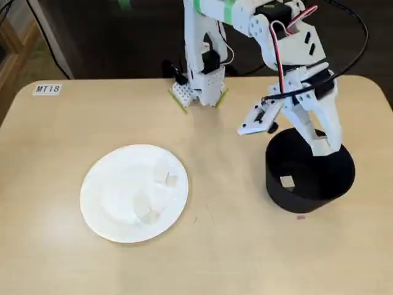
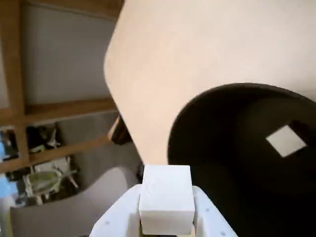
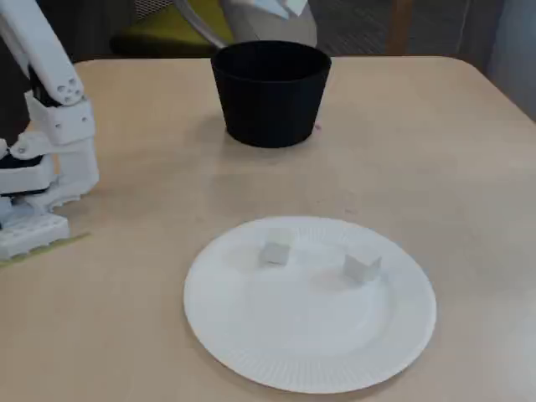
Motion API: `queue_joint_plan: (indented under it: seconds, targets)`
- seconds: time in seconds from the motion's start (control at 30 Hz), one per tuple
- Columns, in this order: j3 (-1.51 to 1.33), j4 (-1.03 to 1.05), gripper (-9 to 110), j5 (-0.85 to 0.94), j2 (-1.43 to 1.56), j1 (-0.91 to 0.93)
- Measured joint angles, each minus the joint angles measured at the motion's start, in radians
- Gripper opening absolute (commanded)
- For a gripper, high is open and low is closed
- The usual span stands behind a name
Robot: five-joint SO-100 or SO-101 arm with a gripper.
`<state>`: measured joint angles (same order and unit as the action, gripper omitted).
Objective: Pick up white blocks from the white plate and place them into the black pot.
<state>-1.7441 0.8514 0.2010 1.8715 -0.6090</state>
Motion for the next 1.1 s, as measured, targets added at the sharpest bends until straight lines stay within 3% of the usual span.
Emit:
queue_joint_plan:
  seconds: [0.23, 0.4, 0.53, 0.7, 0.9, 1.1]
  targets:
    - [-0.126, -0.094, -2, 0.000, 0.000, -0.002]
    - [-0.132, -0.097, 30, -0.012, -0.008, -0.003]
    - [-0.132, -0.086, 25, -0.018, -0.008, -0.005]
    - [-0.132, -0.051, -2, -0.018, -0.003, -0.005]
    - [-0.132, 0.087, -2, -0.043, 0.061, 0.057]
    - [-0.132, 0.282, -2, -0.074, 0.173, 0.322]
